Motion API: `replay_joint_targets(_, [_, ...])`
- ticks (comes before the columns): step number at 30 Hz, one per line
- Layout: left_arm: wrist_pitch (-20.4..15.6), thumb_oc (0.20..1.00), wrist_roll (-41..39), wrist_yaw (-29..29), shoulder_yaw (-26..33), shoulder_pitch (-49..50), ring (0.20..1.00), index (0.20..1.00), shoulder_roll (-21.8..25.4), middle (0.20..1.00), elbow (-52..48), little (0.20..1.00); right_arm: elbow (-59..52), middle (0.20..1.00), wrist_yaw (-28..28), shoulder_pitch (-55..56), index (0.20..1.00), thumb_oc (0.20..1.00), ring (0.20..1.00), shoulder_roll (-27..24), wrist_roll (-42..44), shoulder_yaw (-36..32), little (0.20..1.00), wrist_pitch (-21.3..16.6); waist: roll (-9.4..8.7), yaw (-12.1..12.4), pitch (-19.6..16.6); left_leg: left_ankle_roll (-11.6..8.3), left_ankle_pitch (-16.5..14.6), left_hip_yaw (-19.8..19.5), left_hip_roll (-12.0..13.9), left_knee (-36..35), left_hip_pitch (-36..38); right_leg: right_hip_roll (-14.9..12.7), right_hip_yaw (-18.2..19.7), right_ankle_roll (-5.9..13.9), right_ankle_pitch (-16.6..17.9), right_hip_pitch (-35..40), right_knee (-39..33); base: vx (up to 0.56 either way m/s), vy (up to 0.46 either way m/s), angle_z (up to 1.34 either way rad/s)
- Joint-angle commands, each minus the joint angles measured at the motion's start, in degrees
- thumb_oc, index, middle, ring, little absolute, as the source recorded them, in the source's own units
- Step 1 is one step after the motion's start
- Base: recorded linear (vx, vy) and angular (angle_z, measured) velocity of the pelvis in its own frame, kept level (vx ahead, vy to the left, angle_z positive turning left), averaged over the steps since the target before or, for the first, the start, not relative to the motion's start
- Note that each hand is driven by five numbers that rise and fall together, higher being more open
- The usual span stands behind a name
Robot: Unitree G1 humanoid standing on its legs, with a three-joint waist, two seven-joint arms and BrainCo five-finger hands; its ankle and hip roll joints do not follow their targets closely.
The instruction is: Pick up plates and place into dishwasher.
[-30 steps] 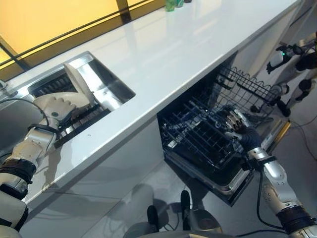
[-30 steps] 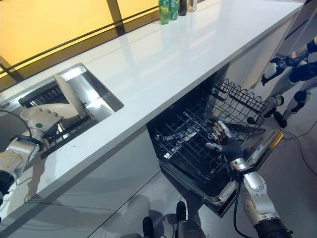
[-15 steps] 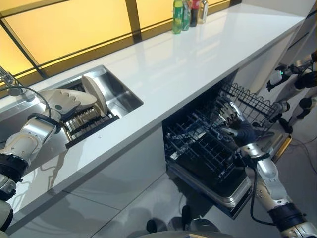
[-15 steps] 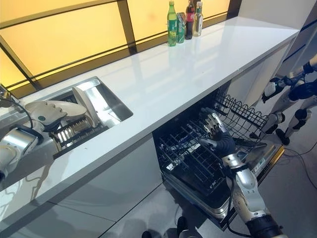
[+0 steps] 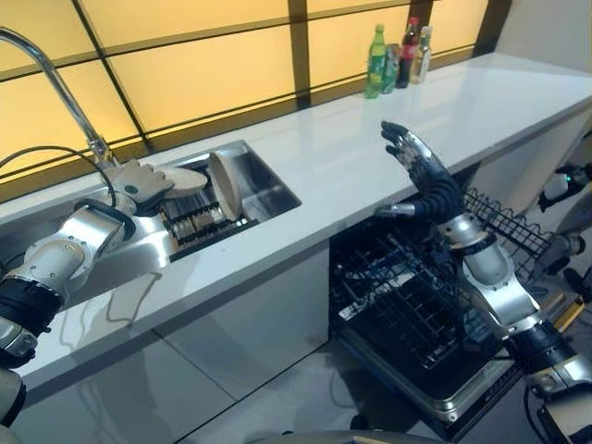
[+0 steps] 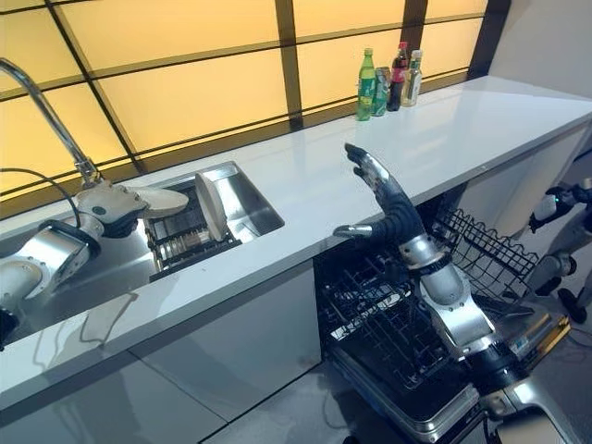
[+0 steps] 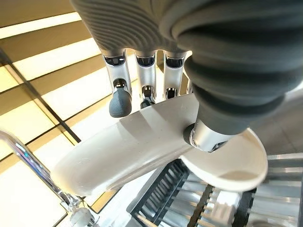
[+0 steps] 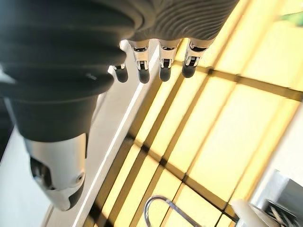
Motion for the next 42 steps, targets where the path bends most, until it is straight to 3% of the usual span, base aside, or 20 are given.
replay_joint_targets(1, [-0.2,0.200,-5.4,6.0,0.8,-10.7,0.200,0.200,3.1,0.200,-3.1,0.200,-4.0,1.000,-6.8,-8.8,1.000,1.000,1.000,-4.3,-10.3,1.2,1.000,-2.6,-0.65,2.2,-0.2,0.18,-6.0,-1.9,-1.9,2.5,-2.1,-3.6,-0.8,6.75,-7.3,3.6,1.0,0.00,-0.059,0.11])
replay_joint_targets(4, [-2.1,0.200,-9.1,6.2,3.8,-10.4,0.200,0.200,2.8,0.200,-7.7,0.200,-3.8,1.000,-10.2,-13.2,1.000,1.000,1.000,-8.1,-20.5,3.0,1.000,0.6,-1.37,3.5,-0.8,0.14,-6.0,-2.7,-1.9,2.5,-2.1,-3.5,-1.5,6.66,-7.5,3.9,1.0,0.00,-0.051,0.15])
replay_joint_targets(12, [-8.8,0.200,-16.8,6.8,6.4,-10.9,0.200,0.200,1.2,0.200,-16.6,0.200,0.1,1.000,-6.7,-23.0,1.000,1.000,1.000,-14.8,-25.5,10.9,1.000,6.9,-2.95,5.4,-2.0,0.03,-5.8,-4.3,-1.9,2.1,-1.8,-3.4,-2.7,6.46,-7.8,4.7,0.9,0.02,-0.032,0.10])
replay_joint_targets(21, [-14.7,0.200,-24.2,6.5,4.6,-14.0,0.200,0.200,-2.3,0.200,-20.4,0.200,7.7,1.000,-5.5,-29.2,1.000,1.000,1.000,-11.8,-26.3,17.1,1.000,9.1,-3.40,6.7,-2.5,-0.02,-5.9,-5.3,-1.9,1.9,-1.4,-3.4,-3.1,6.22,-8.1,5.4,0.8,0.01,-0.008,0.04])
replay_joint_targets(34, [-18.7,0.200,-35.6,2.2,3.8,-15.7,0.200,0.200,-7.2,0.200,-23.1,0.200,13.0,1.000,-5.9,-33.8,1.000,1.000,1.000,-7.8,-29.8,22.3,1.000,10.9,-3.66,7.8,-3.1,0.09,-6.0,-6.0,-2.1,2.0,-1.2,-3.4,-3.2,6.05,-8.3,5.8,0.8,0.01,0.000,0.03])
replay_joint_targets(35, [-18.9,0.200,-36.1,2.0,3.9,-15.8,0.200,0.200,-7.4,0.200,-23.2,0.200,13.3,0.780,-6.3,-33.9,0.780,0.780,0.780,-7.8,-30.2,22.4,0.780,10.8,-3.65,7.8,-3.1,0.09,-6.0,-6.0,-2.1,2.0,-1.2,-3.4,-3.2,6.04,-8.3,5.8,0.7,0.00,0.000,0.00])
replay_joint_targets(36, [-19.3,0.200,-37.3,1.3,4.0,-15.7,0.200,0.200,-7.7,0.200,-23.5,0.200,13.6,0.501,-7.0,-34.2,0.501,0.501,0.501,-7.6,-30.6,22.5,0.501,10.8,-3.64,7.9,-3.2,0.08,-6.0,-6.1,-2.1,2.1,-1.2,-3.4,-3.1,6.04,-8.3,5.8,0.8,0.00,0.000,0.00])
replay_joint_targets(37, [-19.5,0.200,-38.4,0.4,4.1,-15.5,0.200,0.200,-8.1,0.200,-23.8,0.200,13.9,0.432,-7.4,-34.3,0.432,0.432,0.432,-7.5,-30.8,22.6,0.432,10.6,-3.61,7.9,-3.2,0.08,-6.0,-6.1,-2.1,2.1,-1.1,-3.4,-3.0,6.00,-8.4,5.9,0.8,0.00,0.000,0.00])
replay_joint_targets(38, [-19.8,0.200,-39.0,-0.1,4.2,-15.5,0.200,0.200,-8.3,0.200,-24.0,0.200,14.0,0.247,-7.7,-34.4,0.247,0.247,0.247,-7.4,-31.0,22.7,0.247,10.7,-3.56,7.9,-3.2,0.07,-6.0,-6.2,-2.1,2.1,-1.1,-3.4,-3.0,5.95,-8.4,5.9,0.8,0.00,0.000,0.00])
replay_joint_targets(39, [-19.9,0.200,-39.1,-0.4,4.3,-15.4,0.200,0.200,-8.5,0.200,-24.3,0.200,14.2,0.200,-7.9,-34.4,0.200,0.200,0.200,-7.2,-31.3,22.7,0.200,10.6,-3.54,7.9,-3.1,0.08,-6.1,-6.2,-2.1,2.1,-1.1,-3.4,-3.0,5.94,-8.4,5.9,0.8,0.00,0.000,0.00])
replay_joint_targets(42, [-20.6,0.200,-39.6,-0.4,4.8,-15.1,0.200,0.200,-8.9,0.200,-24.6,0.200,14.1,0.200,-7.5,-34.1,0.200,0.200,0.200,-7.2,-31.7,22.8,0.200,10.4,-3.54,7.9,-3.2,0.13,-6.2,-6.2,-2.2,2.2,-1.0,-3.4,-2.9,5.96,-8.5,6.0,0.8,0.00,0.000,0.00])
